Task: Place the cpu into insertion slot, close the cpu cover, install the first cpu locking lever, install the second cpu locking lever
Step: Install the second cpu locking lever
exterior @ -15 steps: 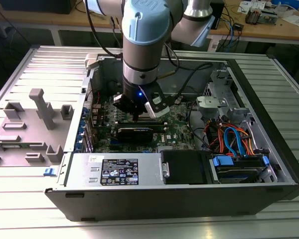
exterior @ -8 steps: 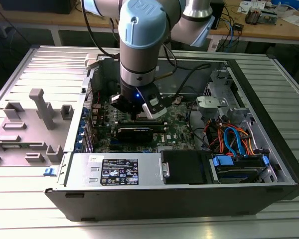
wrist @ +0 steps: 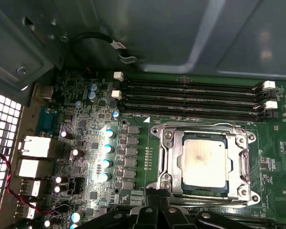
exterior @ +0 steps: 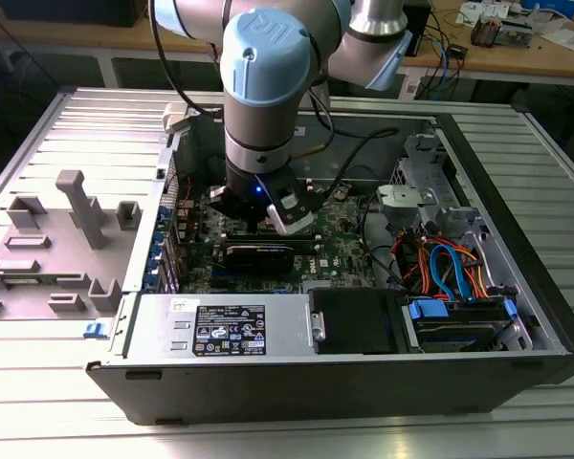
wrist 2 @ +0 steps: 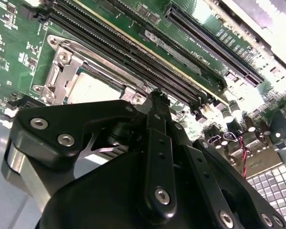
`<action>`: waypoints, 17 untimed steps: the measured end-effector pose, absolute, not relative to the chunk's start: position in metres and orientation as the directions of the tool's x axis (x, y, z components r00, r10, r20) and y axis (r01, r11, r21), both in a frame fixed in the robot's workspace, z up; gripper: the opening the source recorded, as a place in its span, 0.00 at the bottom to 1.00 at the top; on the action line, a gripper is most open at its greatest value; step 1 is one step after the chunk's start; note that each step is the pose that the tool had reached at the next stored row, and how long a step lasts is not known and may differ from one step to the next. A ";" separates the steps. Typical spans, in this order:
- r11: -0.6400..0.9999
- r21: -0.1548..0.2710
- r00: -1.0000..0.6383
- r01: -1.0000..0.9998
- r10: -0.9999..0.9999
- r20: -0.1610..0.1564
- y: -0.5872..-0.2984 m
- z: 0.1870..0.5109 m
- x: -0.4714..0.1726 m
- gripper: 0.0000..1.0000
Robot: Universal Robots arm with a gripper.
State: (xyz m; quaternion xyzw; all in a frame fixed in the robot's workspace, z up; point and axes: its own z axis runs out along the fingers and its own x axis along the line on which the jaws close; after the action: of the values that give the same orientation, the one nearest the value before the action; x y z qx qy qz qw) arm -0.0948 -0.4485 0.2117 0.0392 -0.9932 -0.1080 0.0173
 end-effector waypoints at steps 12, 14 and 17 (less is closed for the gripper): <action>0.970 0.232 -0.996 -0.074 -0.082 0.025 -0.459 0.211 -0.095 0.11; 0.968 0.239 -0.996 -0.074 -0.082 0.024 -0.459 0.211 -0.095 0.11; 0.963 0.260 -0.996 -0.074 -0.083 0.022 -0.459 0.208 -0.095 0.11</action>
State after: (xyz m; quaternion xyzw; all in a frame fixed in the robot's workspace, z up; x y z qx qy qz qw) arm -0.0951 -0.4593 0.2082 0.0396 -0.9905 -0.1308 0.0164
